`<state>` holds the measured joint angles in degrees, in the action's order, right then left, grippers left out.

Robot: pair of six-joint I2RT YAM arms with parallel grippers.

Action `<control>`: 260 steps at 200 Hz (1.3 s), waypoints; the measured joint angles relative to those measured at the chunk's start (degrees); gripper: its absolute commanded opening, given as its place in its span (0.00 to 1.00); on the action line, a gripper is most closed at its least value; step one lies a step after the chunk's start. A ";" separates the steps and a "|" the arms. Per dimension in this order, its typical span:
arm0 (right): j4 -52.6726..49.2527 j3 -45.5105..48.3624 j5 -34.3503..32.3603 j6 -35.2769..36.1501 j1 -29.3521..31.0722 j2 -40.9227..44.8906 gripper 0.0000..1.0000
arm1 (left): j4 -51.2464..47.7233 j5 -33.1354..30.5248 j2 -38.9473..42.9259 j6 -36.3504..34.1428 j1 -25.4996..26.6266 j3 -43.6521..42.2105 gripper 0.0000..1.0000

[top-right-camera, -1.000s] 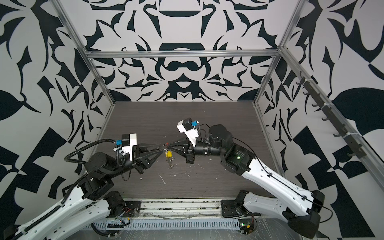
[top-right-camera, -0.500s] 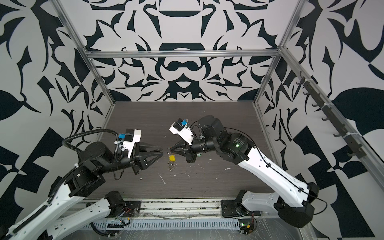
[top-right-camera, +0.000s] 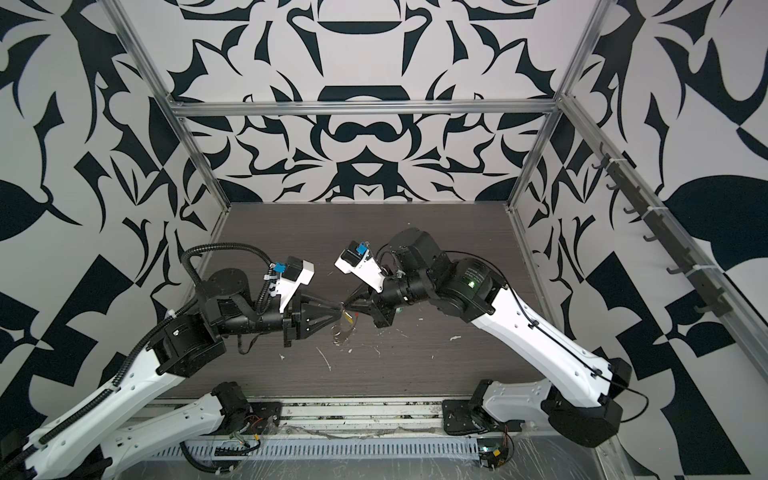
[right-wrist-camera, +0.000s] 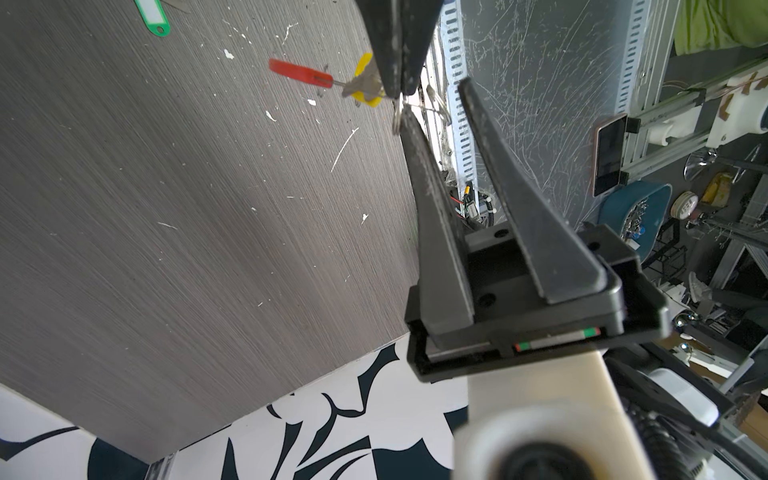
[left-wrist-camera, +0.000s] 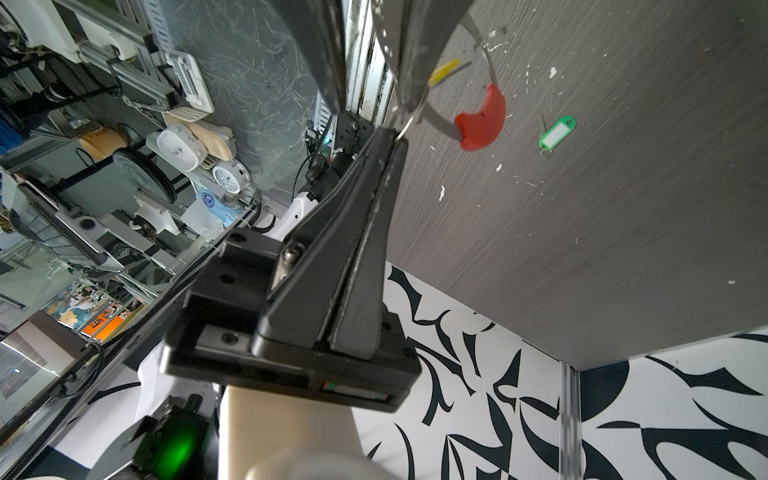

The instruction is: Remove the keys from the keyring

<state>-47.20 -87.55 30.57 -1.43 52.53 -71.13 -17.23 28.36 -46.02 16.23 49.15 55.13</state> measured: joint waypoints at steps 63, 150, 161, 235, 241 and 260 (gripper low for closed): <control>-1.70 -0.37 -0.57 0.87 0.44 -0.52 0.00 | -2.38 -3.28 1.53 -1.64 0.00 1.01 0.33; -2.38 -0.37 0.09 1.70 1.14 -0.55 0.00 | -3.45 -4.24 -0.04 -3.23 -0.07 1.01 0.32; -2.43 -0.37 0.09 1.73 1.14 -0.55 0.00 | -3.43 -3.45 -0.37 -3.19 -0.07 1.01 0.29; -2.71 -0.37 -0.66 1.90 1.14 -0.55 0.00 | -3.65 -0.24 -1.68 -2.99 -0.07 1.20 0.03; -2.71 -0.37 -0.76 1.90 1.14 -0.55 0.00 | -3.65 -0.17 -1.68 -3.08 -0.07 1.20 0.02; -2.67 -0.37 -0.94 1.90 1.14 -0.55 0.00 | -3.63 -0.11 -1.68 -2.75 -0.07 1.20 0.00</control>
<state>-49.87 -87.92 29.63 0.47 53.67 -71.68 -20.86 28.25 -47.70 13.47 49.08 56.34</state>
